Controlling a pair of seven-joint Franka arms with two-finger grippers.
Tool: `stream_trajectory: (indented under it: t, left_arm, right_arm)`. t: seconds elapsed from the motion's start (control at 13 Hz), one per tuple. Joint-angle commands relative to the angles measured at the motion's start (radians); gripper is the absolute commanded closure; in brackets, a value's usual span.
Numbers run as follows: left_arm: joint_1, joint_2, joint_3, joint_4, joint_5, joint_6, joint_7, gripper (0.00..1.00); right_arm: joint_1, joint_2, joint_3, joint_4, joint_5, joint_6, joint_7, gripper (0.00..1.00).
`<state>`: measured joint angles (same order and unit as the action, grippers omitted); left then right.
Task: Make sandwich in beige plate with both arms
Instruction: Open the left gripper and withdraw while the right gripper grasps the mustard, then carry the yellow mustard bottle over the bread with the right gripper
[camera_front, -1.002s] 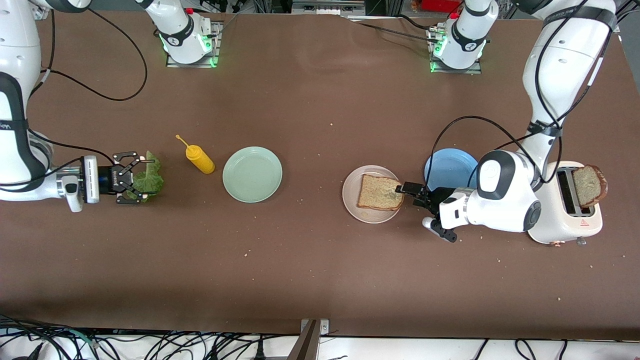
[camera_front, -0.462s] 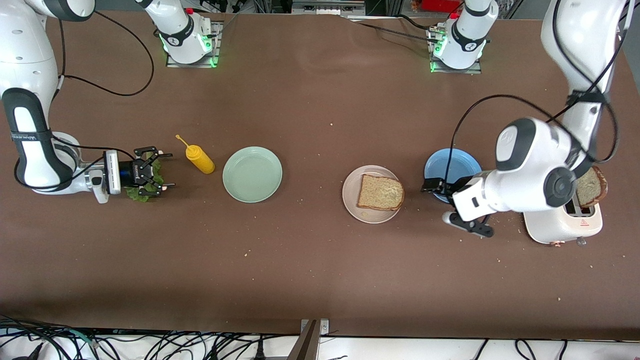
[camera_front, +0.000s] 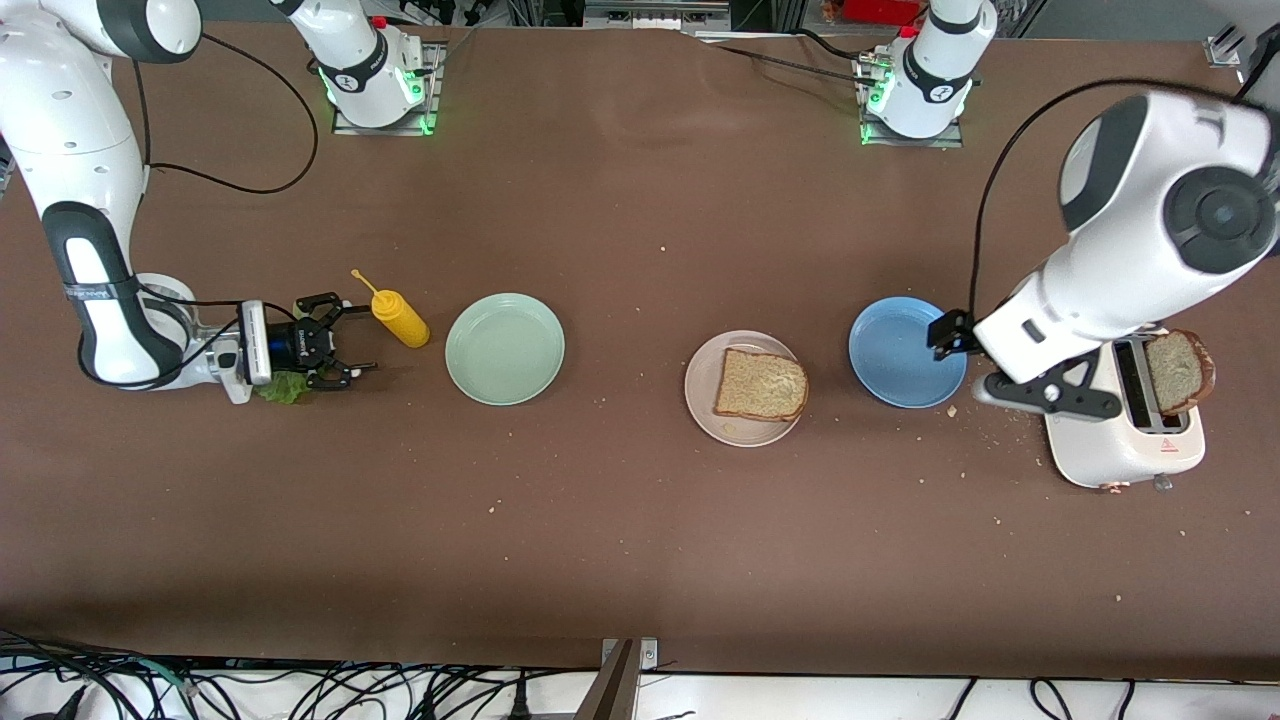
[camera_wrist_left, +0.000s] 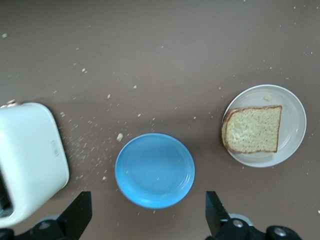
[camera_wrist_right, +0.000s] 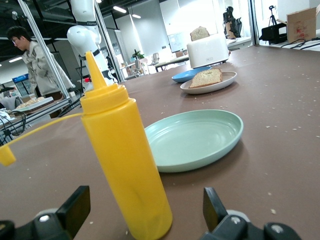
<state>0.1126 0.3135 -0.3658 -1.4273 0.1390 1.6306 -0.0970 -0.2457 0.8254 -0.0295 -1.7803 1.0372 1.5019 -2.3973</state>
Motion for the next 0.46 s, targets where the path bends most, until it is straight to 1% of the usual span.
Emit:
stream_trajectory:
  t: [0.0,0.08,0.39]
  left_arm:
    - [0.010,0.003,0.008,0.125,0.022,-0.147,-0.013,0.00]
    - [0.012,0.003,0.010,0.140,0.022,-0.161,-0.012,0.00]
    - [0.033,0.004,0.007,0.137,-0.012,-0.160,-0.004,0.00]
  right_arm:
    - [-0.003,-0.011,0.023,-0.065,0.032,-0.002,-0.063,0.00]
    - [-0.003,-0.011,0.023,-0.076,0.032,-0.003,-0.089,0.00]
    - [-0.006,-0.009,0.023,-0.113,0.043,-0.005,-0.128,0.01]
